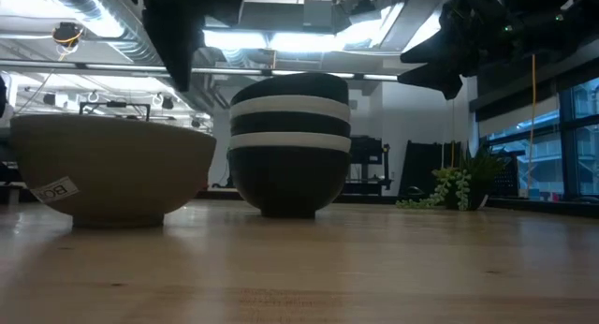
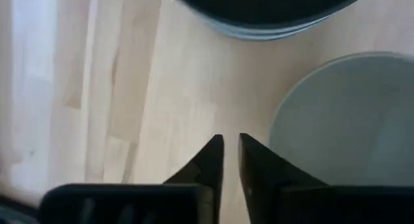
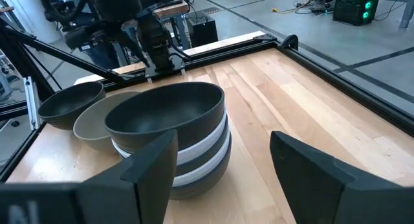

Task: Nest bowls inside each other
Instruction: Stack the gray bowl on top of the black bowl

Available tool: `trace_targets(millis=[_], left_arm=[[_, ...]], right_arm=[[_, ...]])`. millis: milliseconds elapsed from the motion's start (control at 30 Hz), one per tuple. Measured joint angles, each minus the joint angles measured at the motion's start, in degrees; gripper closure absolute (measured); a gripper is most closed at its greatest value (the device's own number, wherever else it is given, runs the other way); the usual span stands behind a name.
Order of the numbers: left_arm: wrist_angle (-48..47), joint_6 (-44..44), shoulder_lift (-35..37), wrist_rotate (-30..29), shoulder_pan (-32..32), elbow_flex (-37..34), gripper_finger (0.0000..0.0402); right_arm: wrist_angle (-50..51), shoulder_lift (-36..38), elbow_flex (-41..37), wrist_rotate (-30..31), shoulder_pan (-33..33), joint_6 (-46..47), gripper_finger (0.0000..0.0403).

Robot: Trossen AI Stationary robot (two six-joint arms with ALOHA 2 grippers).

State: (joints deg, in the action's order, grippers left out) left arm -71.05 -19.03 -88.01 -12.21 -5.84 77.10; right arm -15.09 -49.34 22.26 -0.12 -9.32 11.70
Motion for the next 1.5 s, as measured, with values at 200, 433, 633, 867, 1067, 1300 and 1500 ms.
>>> trace_targets(millis=[200, 433, 633, 867, 1067, 1300, 1500], left_arm=[[-1.81, -1.57, 0.0, -3.22, -1.6, 0.0, 0.0278], [-3.78, -2.57, 0.0, -3.47, -2.58, 0.0, 0.0179], [-3.52, -2.41, 0.0, -5.62, -4.69, 0.0, 0.0163], [-3.34, -8.72, 0.0, -5.86, -8.14, 0.0, 0.0165], [1.5, -8.55, -0.82, 0.54, -8.36, -4.68, 0.0166], [7.67, -7.34, -0.9, 1.34, -7.88, -15.48, 0.0169], [16.26, -7.34, -0.76, 6.38, -7.8, -19.61, 0.0169]], right_arm=[[-0.02, 0.0, 0.0, 0.0, 0.0, 0.2, 0.0155], [-0.03, 0.0, 0.0, 0.0, 0.01, 0.22, 0.0155], [-0.02, 0.0, 0.0, 0.02, 0.0, 0.22, 0.0155], [-0.02, 0.0, 0.0, 0.02, 0.0, 0.0, 0.0155], [-0.04, 0.0, 0.0, 0.02, 0.0, 0.02, 0.0155], [-0.26, 0.0, 0.0, 0.0, 0.02, 0.68, 0.0155], [-0.11, 0.0, 0.0, 0.0, 0.02, 1.5, 0.0155]])
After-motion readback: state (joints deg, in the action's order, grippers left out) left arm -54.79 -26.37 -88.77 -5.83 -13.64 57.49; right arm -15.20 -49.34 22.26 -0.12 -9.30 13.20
